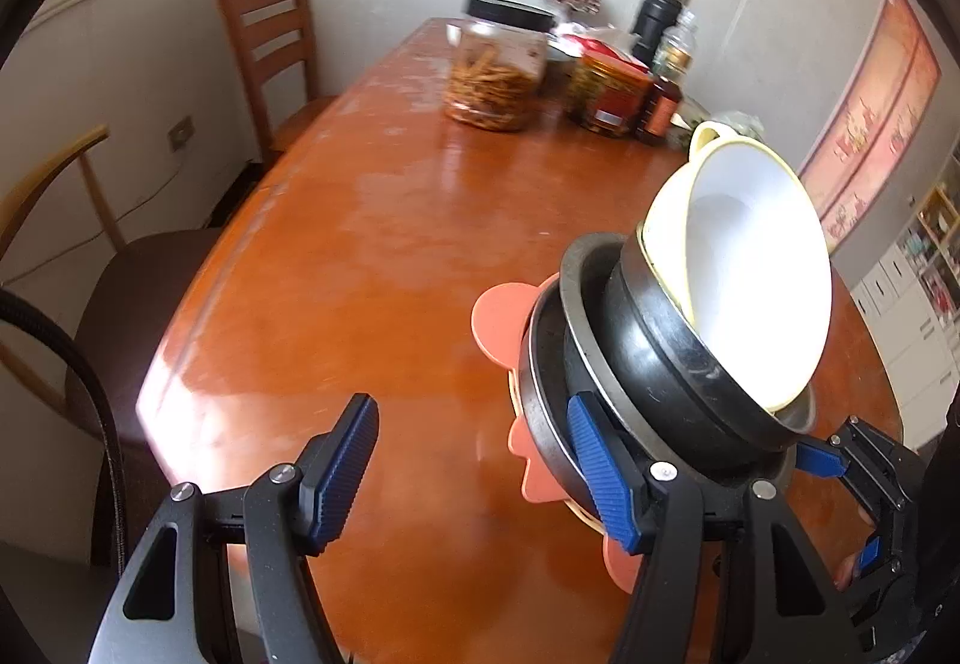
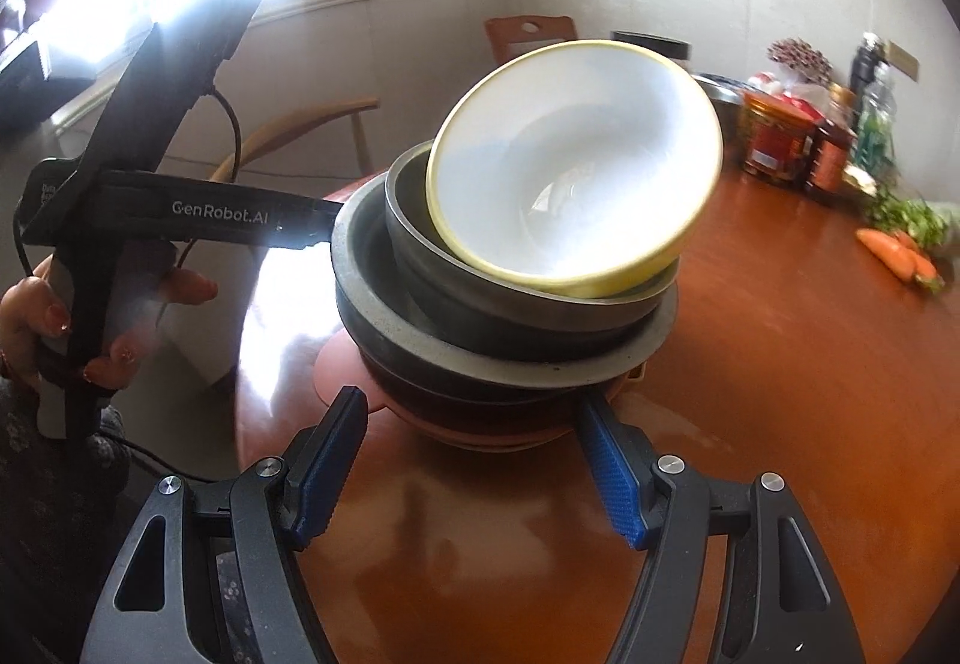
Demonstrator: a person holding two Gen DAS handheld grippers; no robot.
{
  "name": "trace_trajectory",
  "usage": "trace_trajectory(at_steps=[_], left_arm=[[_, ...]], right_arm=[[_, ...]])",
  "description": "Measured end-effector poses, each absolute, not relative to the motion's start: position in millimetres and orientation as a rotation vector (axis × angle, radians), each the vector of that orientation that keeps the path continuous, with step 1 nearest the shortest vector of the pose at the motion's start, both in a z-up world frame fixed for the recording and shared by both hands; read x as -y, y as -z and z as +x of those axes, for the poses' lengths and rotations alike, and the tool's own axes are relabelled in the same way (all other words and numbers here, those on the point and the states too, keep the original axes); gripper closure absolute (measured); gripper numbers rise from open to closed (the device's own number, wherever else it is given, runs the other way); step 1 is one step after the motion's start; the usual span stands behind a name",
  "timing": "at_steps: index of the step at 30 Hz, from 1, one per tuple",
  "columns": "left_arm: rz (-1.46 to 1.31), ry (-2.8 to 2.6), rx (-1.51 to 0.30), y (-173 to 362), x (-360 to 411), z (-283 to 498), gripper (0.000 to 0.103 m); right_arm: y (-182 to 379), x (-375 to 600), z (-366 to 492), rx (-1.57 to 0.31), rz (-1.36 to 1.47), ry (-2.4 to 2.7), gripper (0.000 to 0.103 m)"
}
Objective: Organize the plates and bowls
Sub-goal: 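Carry the dish stack with both grippers toward the table middle, then lower the dish stack onto the table with both grippers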
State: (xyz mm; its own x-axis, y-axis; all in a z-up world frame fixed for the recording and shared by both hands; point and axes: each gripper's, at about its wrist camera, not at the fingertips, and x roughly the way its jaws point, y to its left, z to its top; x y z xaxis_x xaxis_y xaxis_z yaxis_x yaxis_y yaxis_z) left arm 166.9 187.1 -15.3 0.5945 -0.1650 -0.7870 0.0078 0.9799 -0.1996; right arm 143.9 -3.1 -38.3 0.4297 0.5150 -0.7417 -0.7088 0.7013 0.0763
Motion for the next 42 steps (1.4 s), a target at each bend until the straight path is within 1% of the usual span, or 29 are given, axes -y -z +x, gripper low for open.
trace_trajectory(at_steps=[16, 23, 32, 42], left_arm=[[-0.053, 0.214, -0.944, 12, -60, 205, 0.038], [-0.008, 0.221, -0.94, 11, -18, 213, 0.038], [0.02, 0.239, -0.939, 11, 17, 218, 0.038], [0.013, 0.226, -0.935, 12, 28, 223, 0.038]], right_arm=[[33, 123, 145, -0.823, -0.178, -0.59, 0.031], [31, 166, 140, -0.813, -0.123, -0.536, 0.031], [26, 193, 133, -0.801, -0.072, -0.508, 0.03], [23, 206, 135, -0.794, -0.037, -0.502, 0.03]])
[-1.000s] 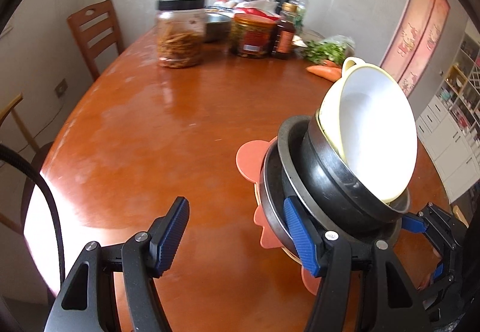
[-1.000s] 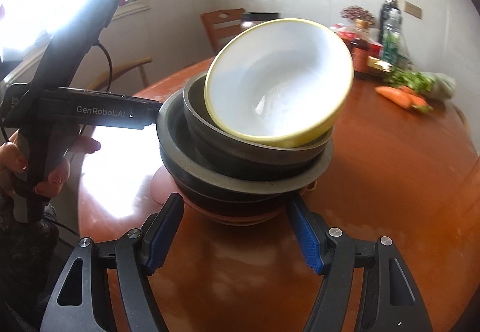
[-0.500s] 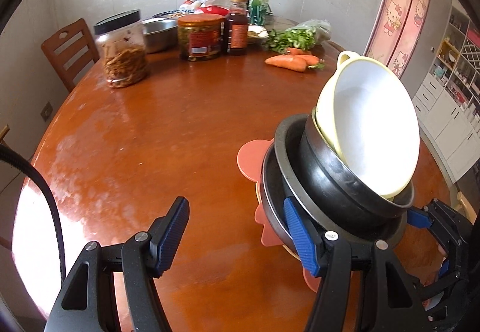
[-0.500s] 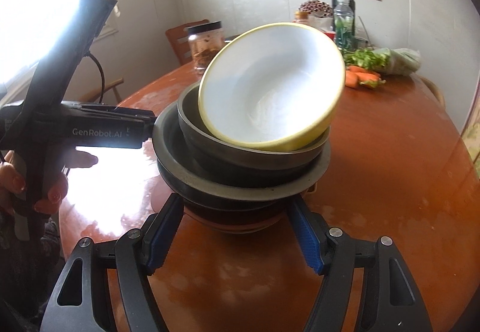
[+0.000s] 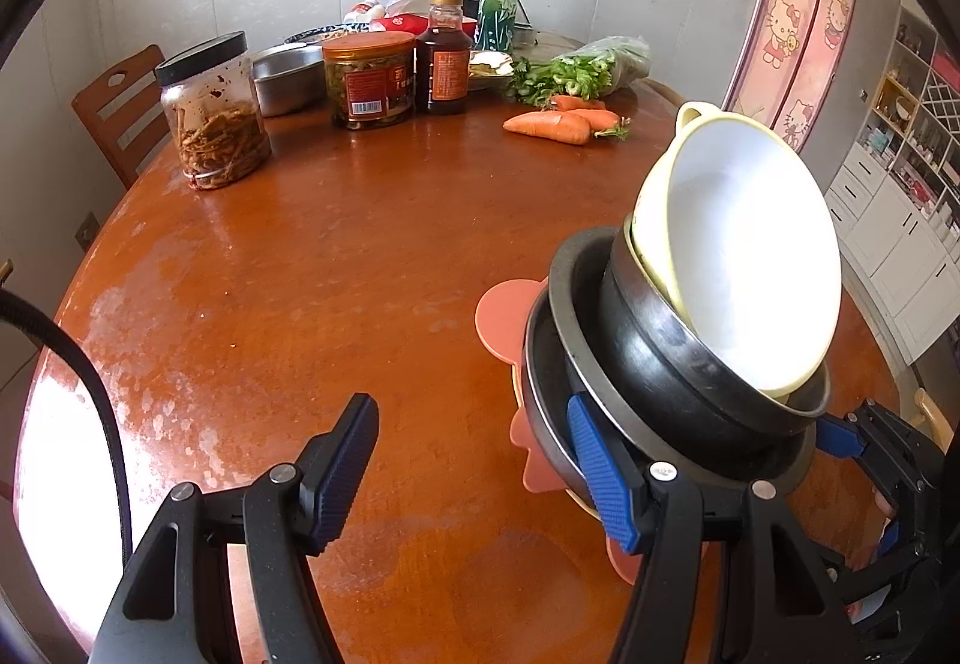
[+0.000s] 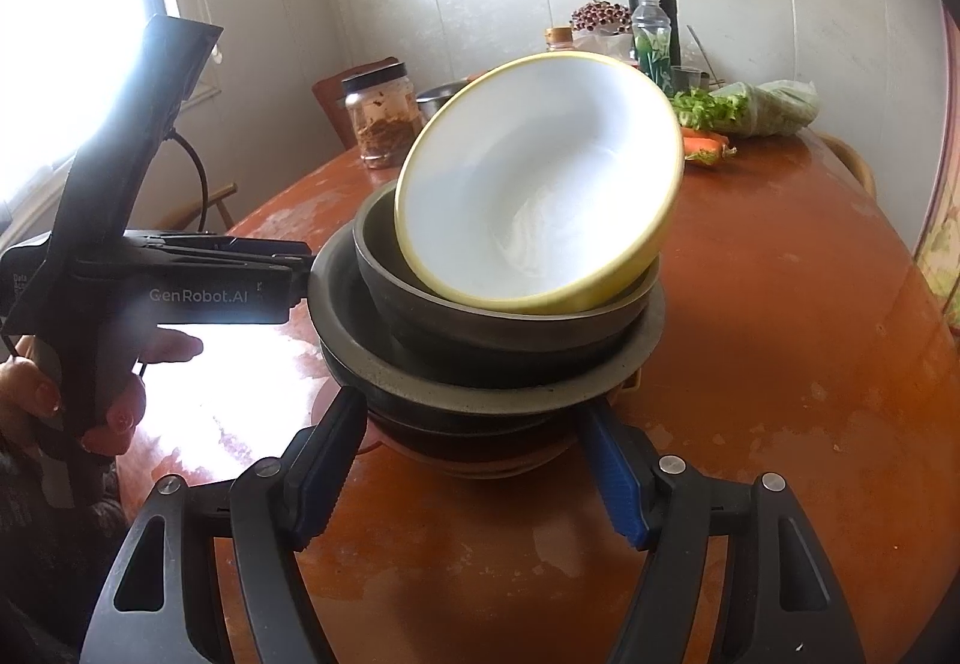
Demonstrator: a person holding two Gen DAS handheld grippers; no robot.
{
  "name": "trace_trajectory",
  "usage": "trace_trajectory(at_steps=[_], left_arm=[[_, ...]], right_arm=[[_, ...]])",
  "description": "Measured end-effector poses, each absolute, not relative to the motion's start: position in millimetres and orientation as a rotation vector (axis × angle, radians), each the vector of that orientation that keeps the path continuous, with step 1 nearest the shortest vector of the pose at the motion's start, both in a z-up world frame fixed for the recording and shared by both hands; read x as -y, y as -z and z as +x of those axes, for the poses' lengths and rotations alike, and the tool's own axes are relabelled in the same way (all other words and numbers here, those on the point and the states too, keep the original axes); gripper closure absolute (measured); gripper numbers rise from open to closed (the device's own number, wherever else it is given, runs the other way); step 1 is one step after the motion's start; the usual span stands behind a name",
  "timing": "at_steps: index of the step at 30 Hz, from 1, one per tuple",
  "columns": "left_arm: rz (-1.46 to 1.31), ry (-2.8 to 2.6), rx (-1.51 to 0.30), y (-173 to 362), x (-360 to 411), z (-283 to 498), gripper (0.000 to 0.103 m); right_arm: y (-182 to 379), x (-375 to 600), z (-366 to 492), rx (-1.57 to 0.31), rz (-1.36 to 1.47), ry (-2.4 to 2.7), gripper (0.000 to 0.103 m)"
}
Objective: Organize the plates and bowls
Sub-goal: 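Lower the dish stack onto the table with both grippers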
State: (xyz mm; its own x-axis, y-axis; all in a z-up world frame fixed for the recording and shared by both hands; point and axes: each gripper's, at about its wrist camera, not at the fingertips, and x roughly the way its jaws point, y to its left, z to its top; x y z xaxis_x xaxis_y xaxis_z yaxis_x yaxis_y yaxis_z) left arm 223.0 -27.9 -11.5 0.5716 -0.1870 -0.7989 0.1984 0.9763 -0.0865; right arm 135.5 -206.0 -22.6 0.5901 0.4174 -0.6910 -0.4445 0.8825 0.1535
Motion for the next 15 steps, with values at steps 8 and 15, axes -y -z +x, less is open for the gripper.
trace_trajectory(at_steps=[8, 15], left_arm=[[0.03, 0.206, -0.919, 10.8, 32.2, 220.1, 0.038], [-0.018, 0.209, -0.91, 11.6, 25.1, 216.9, 0.037]], right_arm=[[21.8, 206.9, 140.8, -0.792, -0.028, -0.496, 0.029], [21.7, 203.3, 139.1, -0.787, -0.03, -0.47, 0.026]])
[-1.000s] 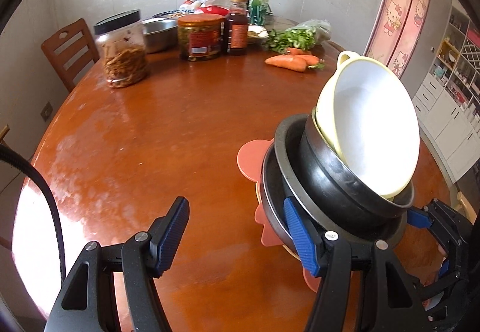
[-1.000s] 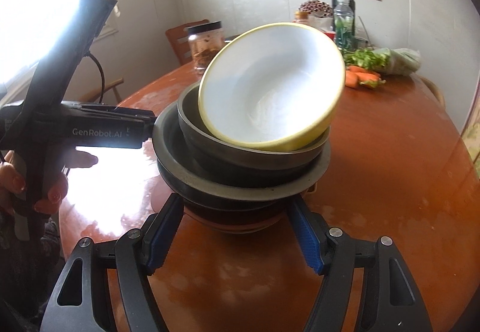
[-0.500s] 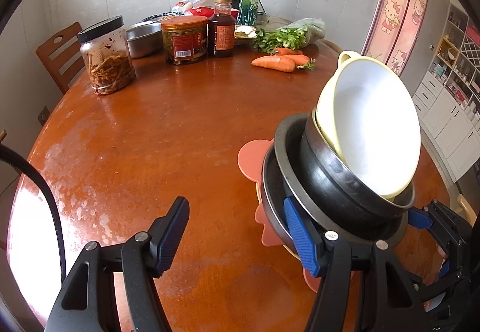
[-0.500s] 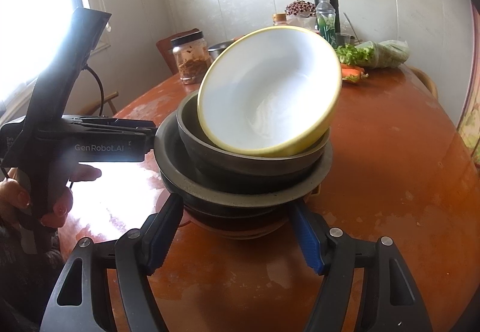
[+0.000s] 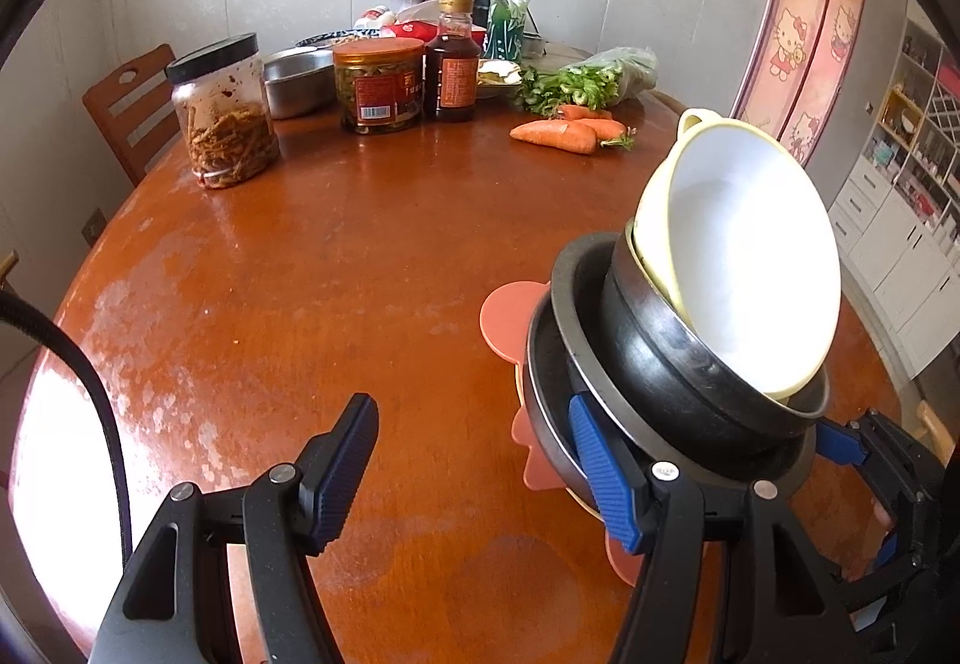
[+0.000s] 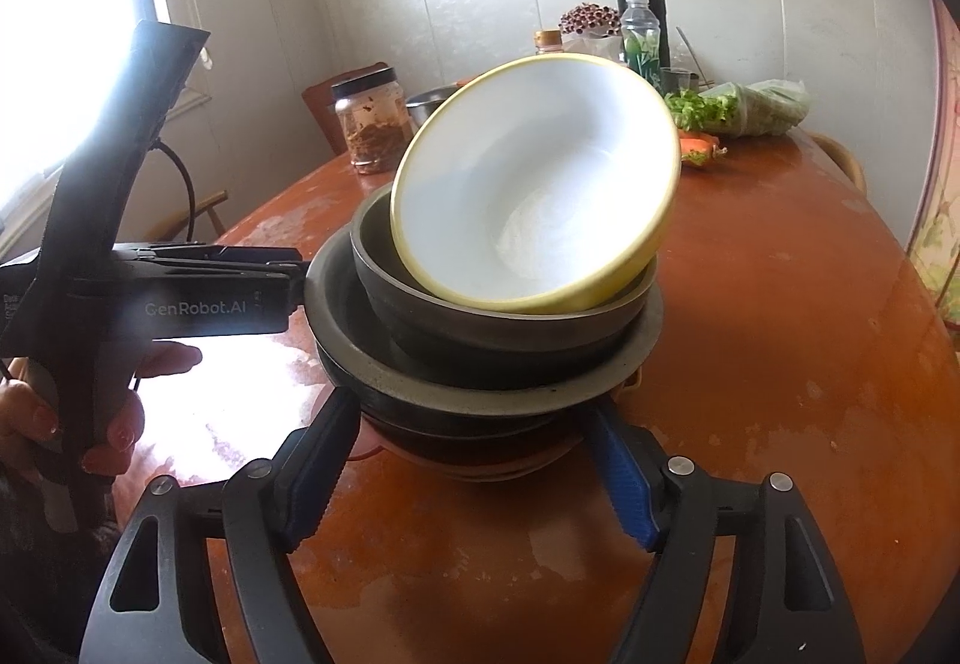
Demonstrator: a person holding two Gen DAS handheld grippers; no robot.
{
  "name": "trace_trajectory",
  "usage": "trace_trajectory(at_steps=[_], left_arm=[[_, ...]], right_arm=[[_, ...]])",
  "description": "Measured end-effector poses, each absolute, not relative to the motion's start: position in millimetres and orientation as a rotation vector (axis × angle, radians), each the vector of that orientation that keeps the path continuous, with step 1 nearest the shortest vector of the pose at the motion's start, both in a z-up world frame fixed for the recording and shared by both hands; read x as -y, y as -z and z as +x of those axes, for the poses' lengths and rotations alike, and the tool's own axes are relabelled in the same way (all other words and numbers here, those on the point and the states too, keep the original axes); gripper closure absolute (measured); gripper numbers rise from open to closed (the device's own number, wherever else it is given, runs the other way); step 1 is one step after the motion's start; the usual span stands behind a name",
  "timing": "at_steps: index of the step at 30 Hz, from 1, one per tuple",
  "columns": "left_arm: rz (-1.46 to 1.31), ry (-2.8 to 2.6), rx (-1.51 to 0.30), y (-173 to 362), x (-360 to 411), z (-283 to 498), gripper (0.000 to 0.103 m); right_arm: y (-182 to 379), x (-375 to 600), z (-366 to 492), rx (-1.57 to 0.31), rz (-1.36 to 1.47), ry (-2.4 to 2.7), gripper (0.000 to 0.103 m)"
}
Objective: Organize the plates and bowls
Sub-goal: 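Lower the dish stack onto the table with both grippers, then open both grippers and withdraw from the dish stack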
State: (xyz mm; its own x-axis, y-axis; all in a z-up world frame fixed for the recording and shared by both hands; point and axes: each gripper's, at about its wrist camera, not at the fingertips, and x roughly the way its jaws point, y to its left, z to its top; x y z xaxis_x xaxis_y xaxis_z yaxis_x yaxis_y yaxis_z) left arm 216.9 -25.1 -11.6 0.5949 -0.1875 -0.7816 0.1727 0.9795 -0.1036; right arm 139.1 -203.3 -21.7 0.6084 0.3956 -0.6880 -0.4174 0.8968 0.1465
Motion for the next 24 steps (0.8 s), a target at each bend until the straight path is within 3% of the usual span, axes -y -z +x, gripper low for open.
trace_trajectory(at_steps=[24], left_arm=[[-0.045, 0.126, -0.819, -10, -1, 140, 0.031]], right_arm=[[-2, 204, 99, -0.707, -0.045, -0.396, 0.025]])
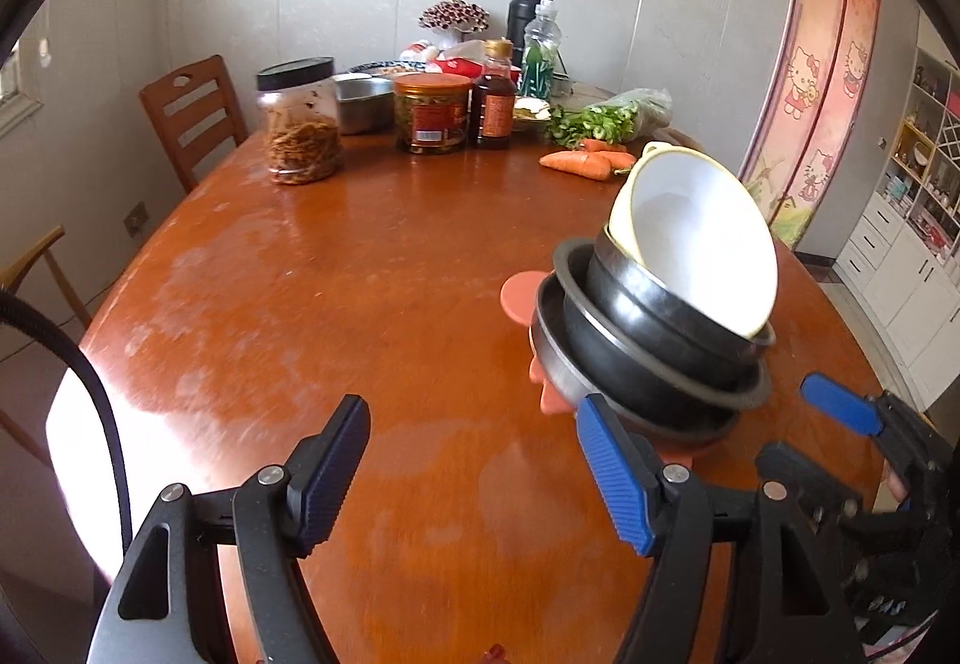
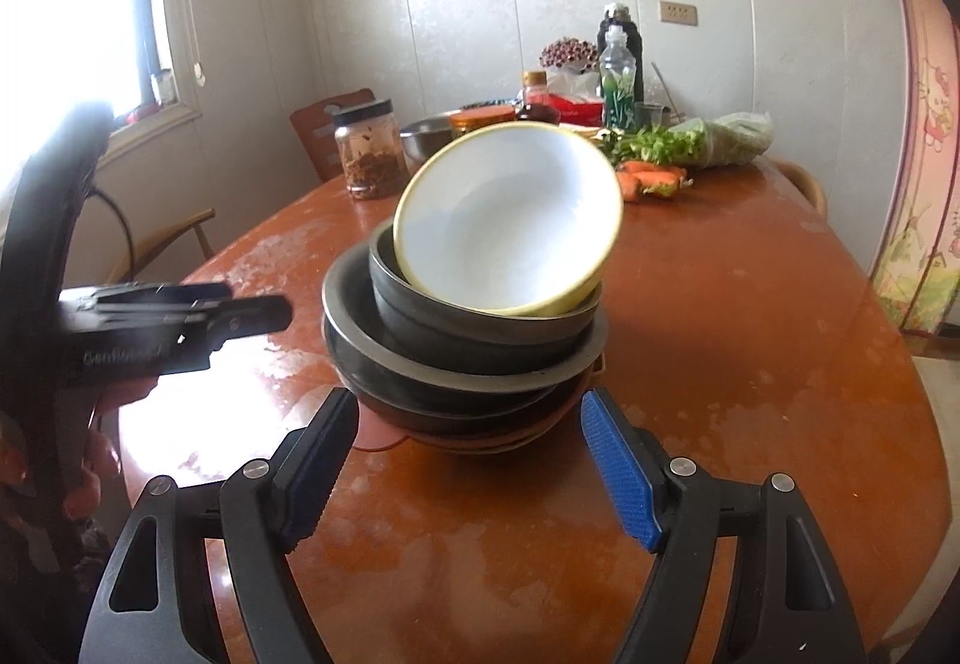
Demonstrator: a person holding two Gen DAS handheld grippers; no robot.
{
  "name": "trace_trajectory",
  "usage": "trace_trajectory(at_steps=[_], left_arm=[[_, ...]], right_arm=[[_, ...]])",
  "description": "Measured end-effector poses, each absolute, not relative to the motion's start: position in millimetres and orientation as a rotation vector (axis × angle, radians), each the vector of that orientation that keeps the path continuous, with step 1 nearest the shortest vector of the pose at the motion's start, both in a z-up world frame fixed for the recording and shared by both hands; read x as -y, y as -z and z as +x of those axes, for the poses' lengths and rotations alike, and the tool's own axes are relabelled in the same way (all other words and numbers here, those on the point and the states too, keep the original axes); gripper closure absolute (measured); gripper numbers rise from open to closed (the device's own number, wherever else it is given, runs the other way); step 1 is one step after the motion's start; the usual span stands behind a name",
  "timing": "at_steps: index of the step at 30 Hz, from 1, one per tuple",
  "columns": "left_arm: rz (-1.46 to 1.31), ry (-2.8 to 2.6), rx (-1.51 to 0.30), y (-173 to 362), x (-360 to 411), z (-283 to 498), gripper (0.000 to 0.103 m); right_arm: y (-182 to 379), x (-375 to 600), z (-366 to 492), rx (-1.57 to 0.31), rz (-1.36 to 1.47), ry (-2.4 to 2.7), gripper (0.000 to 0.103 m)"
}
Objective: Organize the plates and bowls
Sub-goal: 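Open both grippers and withdraw from the dish stack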
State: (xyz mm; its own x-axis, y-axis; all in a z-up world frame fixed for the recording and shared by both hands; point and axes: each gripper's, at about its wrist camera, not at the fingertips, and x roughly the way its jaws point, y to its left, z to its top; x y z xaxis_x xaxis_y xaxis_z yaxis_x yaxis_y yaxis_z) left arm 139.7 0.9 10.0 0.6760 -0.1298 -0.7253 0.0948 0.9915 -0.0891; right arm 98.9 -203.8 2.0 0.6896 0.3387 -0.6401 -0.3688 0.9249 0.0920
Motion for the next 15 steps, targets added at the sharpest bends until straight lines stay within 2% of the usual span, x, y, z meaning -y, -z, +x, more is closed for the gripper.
trace_trajectory(at_steps=[15], left_arm=[[-0.076, 0.082, -0.799, -6, 6, 75, 0.028]], right_arm=[[-10, 211, 58, -0.682, -0.014, -0.316, 0.023]])
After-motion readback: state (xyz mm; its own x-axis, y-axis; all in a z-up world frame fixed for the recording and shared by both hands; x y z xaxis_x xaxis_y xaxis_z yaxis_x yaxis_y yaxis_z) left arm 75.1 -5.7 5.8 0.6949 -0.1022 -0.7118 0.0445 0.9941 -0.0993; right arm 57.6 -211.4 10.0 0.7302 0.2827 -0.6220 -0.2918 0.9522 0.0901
